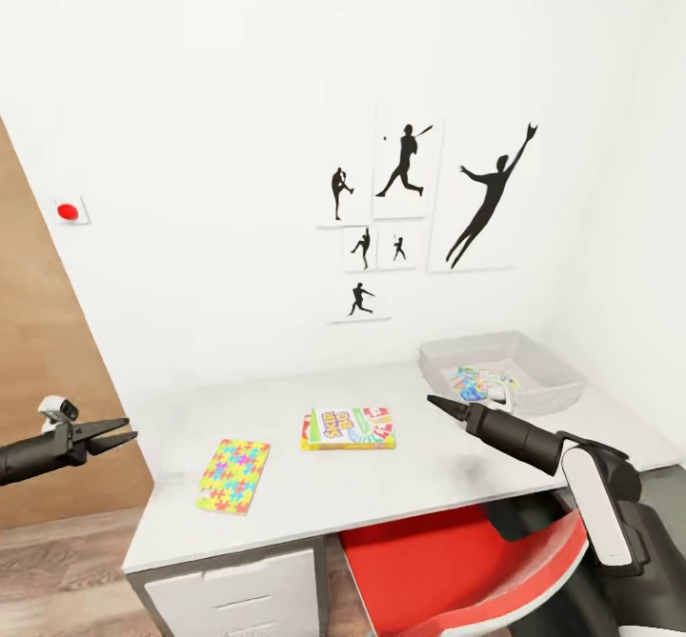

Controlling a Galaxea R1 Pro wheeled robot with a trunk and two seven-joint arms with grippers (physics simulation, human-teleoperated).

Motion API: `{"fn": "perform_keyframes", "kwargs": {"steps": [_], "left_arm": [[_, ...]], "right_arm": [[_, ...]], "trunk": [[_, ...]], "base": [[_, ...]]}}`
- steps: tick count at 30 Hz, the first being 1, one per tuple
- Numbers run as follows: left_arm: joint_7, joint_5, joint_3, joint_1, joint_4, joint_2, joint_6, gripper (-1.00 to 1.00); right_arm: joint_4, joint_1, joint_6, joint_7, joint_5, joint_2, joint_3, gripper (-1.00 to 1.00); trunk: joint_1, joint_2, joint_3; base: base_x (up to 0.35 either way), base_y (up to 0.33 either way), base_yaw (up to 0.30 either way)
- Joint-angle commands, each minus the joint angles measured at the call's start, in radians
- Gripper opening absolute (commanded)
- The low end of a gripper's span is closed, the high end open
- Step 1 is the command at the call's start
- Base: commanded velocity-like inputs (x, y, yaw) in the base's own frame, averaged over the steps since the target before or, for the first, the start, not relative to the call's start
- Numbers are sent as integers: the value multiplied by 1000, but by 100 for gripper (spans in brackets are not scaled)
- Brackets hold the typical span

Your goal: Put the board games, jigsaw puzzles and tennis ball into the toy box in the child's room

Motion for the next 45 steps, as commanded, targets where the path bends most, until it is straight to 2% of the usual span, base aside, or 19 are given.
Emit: {"fn": "perform_keyframes", "kwargs": {"steps": [1, 10, 18, 29, 32, 34, 37, 40, 45], "left_arm": [[-4, 5, -6, -2, 1, 1, 11, 100], [-4, 4, -6, -2, 1, 1, 11, 100], [-4, 3, -6, -2, 1, 1, 11, 100], [-4, 3, -5, -2, 1, 1, 9, 100], [-4, 0, -17, 16, 18, -16, -8, 100], [-4, 0, -17, 27, 20, -17, -9, 100], [-4, 0, -17, 33, 20, -14, -10, 100], [-4, -3, -18, 42, 25, -29, -10, 100], [-4, -5, -20, 47, 27, -50, -11, 100]], "right_arm": [[-1, -1, 6, 3, 1, 0, -2, 100], [-1, -1, 6, 2, 2, 0, -2, 100], [-1, -1, 6, 2, 2, 0, -2, 100], [-1, -1, 6, 2, 1, 0, -2, 100], [12, -1, -5, -11, -3, 17, 6, 100], [12, -1, -5, -11, -3, 28, 6, 100], [13, -1, -6, -14, -2, 28, 7, 100], [14, -1, -6, -15, -2, 42, 6, 100], [14, -1, -7, -15, -2, 52, 5, 100]], "trunk": [[1, -2, -2], [1, -2, -2], [1, -2, -1], [1, -2, 4], [1, -2, 4], [1, -2, 4], [1, -2, 4], [1, -2, 4], [1, -2, 4]], "base": [[-17, 264, 286], [6, 279, 286], [168, 243, 281], [123, 64, 150], [0, 0, 0], [0, 0, 0], [0, 0, 0], [0, 13, 0], [0, 141, 0]]}}
